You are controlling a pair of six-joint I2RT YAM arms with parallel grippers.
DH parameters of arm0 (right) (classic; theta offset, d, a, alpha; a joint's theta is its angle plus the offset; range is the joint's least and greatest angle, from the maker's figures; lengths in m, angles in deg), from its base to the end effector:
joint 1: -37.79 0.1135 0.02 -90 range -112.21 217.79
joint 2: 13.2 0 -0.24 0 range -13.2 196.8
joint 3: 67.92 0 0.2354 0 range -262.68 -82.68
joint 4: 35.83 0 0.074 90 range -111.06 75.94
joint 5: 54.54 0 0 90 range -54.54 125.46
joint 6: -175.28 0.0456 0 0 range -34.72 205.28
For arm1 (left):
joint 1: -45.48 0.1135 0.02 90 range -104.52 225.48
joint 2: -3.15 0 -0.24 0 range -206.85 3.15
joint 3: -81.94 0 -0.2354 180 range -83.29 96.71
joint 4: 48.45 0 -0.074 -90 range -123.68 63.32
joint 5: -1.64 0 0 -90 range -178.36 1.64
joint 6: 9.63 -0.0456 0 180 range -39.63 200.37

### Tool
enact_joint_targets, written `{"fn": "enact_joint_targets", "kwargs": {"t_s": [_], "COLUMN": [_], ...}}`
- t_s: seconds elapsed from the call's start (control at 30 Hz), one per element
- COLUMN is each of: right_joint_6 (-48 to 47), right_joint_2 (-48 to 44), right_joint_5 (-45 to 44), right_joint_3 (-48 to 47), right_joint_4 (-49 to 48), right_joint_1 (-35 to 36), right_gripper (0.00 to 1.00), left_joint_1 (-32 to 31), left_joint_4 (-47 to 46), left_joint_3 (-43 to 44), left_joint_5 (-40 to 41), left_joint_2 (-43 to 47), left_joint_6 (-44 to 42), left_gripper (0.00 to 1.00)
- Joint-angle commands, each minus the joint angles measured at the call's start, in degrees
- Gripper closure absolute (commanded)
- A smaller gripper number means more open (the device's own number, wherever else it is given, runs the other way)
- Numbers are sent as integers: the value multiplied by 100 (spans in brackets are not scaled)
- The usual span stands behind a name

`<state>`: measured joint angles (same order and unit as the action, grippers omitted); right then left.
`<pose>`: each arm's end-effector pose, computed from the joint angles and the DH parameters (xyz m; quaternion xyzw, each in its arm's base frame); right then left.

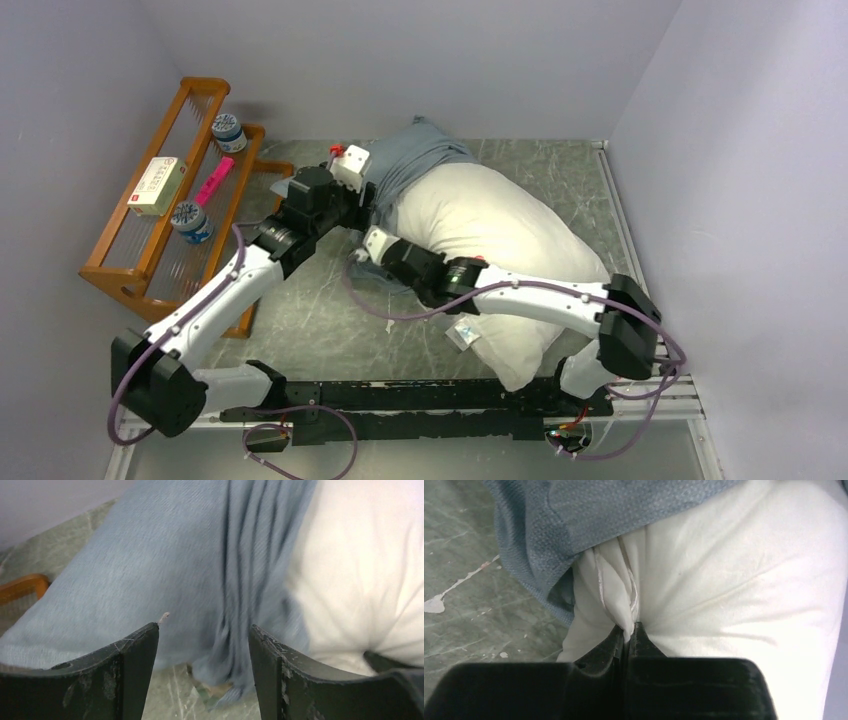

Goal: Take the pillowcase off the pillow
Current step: Remove the pillow from the pillowcase.

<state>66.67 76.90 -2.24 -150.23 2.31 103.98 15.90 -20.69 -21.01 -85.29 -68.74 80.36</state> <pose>0.1588 0.2908 0.2425 -0.5020 0.7295 -0.1308 0.4457 0.2536 -0.1411 0.3168 0.1980 0.8079 -0.1200 0.5420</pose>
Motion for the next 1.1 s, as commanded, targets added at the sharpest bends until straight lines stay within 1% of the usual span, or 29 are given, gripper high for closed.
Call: {"fn": "enact_joint_targets", "kwargs": {"t_s": [0.0,0.13,0.33,0.4,0.57,0.67,0.7,0.9,1.07], "right_joint_6": [422,696,1144,1215,1314,1341,1342,1346,1395], "right_joint_2": [-829,-1319,-1824,-1926,-2004,-2020,-2037,-2143,-2205], "right_joint_5": [85,475,1025,1143,1282,1330,1362,1470,1493], "right_joint_3": [220,418,673,763,865,875,887,978,1039], "right_joint_4": [76,-204,-576,-688,-810,-845,-869,-925,-923], "right_joint_1": [-560,-996,-1595,-1692,-1803,-1820,-1814,-1812,-1815], "right_gripper": [100,100,100,100,100,100,100,100,100], "left_joint_1": [5,2,-91,-207,-641,-759,-786,-811,-804], "left_joint_4": [-314,-578,-989,-1040,-1009,-1076,-1079,-917,-734], "left_joint_3": [-306,-554,-708,-724,-718,-754,-748,-650,-563], "left_joint_5": [115,-434,-1737,-1986,-1989,-2054,-2038,-1522,-1105], "left_joint_2": [567,788,719,656,468,347,296,-54,-302], "left_joint_6": [-235,-206,-35,-34,-34,-34,182,458,638], "left_gripper": [28,25,24,24,24,25,25,28,34]}}
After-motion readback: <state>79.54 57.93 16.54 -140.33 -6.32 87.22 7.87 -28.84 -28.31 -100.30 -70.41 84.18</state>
